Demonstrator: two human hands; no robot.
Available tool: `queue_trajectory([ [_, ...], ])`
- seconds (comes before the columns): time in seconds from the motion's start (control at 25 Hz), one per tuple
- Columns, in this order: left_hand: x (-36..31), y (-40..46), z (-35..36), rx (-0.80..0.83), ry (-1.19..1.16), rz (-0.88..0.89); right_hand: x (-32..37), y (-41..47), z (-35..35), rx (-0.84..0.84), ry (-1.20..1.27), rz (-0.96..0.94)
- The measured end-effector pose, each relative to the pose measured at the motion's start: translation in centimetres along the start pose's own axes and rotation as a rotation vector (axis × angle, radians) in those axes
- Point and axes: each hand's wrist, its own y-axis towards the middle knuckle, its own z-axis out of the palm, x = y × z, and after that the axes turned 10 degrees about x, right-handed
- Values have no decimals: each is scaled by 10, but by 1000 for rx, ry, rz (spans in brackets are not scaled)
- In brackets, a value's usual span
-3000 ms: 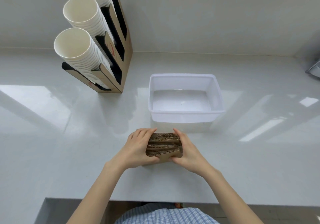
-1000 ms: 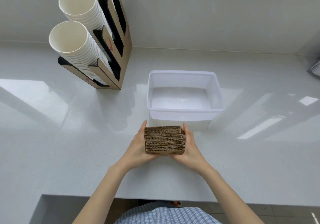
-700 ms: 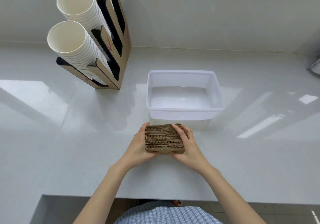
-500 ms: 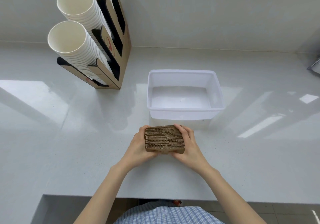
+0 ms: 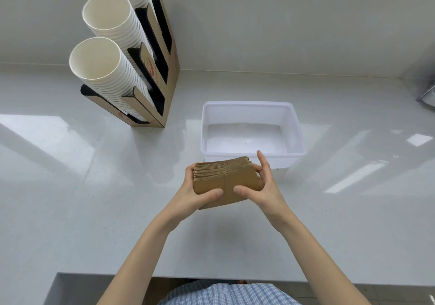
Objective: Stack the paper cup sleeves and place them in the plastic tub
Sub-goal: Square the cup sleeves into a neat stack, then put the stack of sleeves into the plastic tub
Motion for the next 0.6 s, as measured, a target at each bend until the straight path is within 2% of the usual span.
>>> queue_trajectory([
  [0.2,-14,6,4,-96,-198,74,21,14,4,-77,156,-103],
  [0.36,-20,18,1,-109,-296,115,32,28,9,-106,298,-121],
  [0.48,-26,29,-1,-75,-339,142,36,39,12,-30,376,-123],
  [0.6,-34,40,-4,-78,-346,156,40,49,14,55,332,-136],
])
